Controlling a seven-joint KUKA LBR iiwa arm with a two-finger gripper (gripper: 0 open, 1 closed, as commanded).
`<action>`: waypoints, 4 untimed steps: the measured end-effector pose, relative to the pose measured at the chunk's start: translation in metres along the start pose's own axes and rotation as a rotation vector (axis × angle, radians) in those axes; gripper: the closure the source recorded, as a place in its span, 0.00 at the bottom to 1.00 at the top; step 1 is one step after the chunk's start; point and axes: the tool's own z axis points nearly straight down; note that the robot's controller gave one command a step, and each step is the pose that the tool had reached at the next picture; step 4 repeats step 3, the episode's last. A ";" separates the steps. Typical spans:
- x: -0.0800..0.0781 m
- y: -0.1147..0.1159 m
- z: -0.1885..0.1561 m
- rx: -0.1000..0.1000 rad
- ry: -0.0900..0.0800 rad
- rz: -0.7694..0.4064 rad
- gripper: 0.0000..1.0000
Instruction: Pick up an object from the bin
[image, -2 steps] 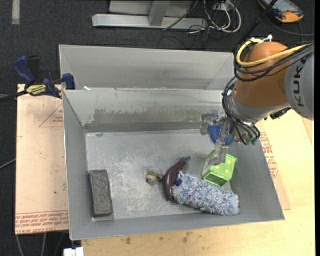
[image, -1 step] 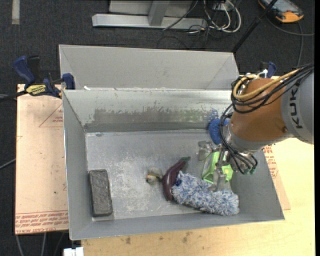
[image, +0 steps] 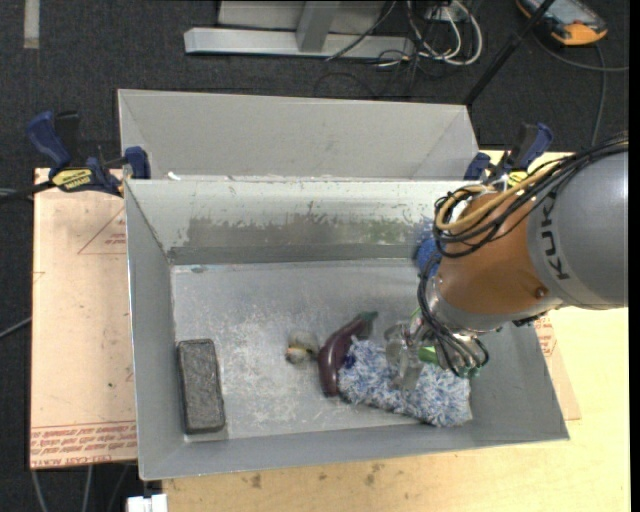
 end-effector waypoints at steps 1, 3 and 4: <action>0.000 0.000 0.000 0.000 0.000 0.000 1.00; -0.002 0.003 -0.105 -0.001 -0.001 0.002 1.00; -0.002 0.003 -0.105 -0.001 -0.001 0.002 1.00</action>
Offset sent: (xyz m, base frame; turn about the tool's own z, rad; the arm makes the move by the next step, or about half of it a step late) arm 0.0042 -0.0101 0.1215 0.0083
